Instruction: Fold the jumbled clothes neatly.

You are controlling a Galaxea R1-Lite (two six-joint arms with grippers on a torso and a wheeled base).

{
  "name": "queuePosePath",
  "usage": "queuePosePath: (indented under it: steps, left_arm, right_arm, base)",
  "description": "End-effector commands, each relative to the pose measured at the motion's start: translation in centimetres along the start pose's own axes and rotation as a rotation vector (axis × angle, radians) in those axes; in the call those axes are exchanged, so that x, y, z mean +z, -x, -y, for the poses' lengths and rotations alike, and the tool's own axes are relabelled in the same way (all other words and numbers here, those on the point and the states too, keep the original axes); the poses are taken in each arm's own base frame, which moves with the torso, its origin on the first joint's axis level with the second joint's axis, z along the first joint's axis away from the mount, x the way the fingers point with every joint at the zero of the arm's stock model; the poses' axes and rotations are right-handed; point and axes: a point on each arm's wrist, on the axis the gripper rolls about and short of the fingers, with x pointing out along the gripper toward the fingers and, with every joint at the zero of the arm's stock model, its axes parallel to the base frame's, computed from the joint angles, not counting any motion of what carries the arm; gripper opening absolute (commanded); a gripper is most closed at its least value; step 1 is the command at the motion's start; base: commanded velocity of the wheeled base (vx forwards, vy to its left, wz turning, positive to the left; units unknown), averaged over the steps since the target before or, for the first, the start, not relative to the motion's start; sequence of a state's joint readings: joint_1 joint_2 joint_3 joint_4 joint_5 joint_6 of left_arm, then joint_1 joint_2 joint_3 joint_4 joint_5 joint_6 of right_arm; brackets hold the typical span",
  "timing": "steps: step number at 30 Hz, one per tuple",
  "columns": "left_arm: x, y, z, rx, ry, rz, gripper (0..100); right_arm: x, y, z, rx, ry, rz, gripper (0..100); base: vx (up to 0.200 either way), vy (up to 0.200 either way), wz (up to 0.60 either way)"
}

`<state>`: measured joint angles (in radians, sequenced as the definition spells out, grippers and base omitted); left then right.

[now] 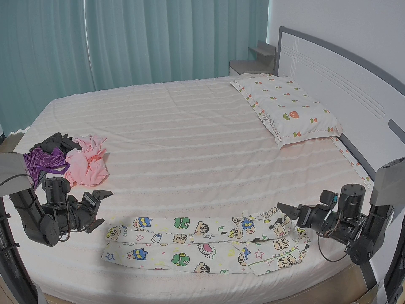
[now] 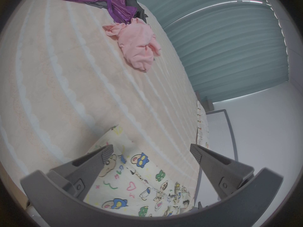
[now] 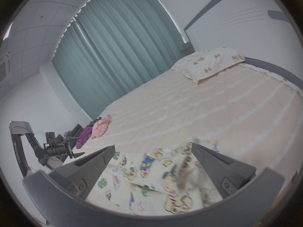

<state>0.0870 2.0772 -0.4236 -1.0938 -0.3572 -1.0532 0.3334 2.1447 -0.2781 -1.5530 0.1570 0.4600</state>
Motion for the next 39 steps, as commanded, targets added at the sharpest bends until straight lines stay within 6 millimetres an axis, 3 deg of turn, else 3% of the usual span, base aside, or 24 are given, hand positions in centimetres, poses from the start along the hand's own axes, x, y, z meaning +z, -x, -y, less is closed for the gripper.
queuePosePath:
  steps: [1, 6, 11, 27, 32, 39]
  left_arm:
    - [0.1, 0.1, 0.2, -0.042, -0.002, 0.015, 100]
    - [-0.3, -0.4, -0.7, -0.04, -0.008, 0.016, 100]
    - [-0.8, -0.8, -1.0, -0.049, -0.021, 0.024, 100]
    - [-1.4, -0.9, -1.5, -0.017, -0.066, 0.022, 100]
    - [-1.4, -0.9, -1.5, -0.017, -0.066, 0.022, 100]
    - [-1.4, -0.9, -1.6, -0.015, -0.066, 0.021, 100]
  right_arm:
    - [-1.7, -3.8, -1.6, 0.081, 0.016, -0.016, 100]
    - [-2.0, -5.5, -1.5, 0.07, 0.004, -0.069, 100]
    - [-3.8, -6.2, -0.4, 0.003, -0.043, -0.177, 100]
    - [-6.3, -3.9, 2.6, -0.16, -0.166, -0.276, 100]
    - [-5.7, -3.5, 2.5, -0.176, -0.162, -0.241, 100]
    - [-2.2, -1.3, -1.1, -0.07, -0.117, -0.113, 100]
  base:
    - [0.0, 0.0, 0.0]
    - [0.0, 0.0, 0.0]
    - [0.0, 0.0, 0.0]
    - [0.0, 0.0, 0.0]
    - [0.0, 0.0, 0.0]
    - [0.0, 0.0, 0.0]
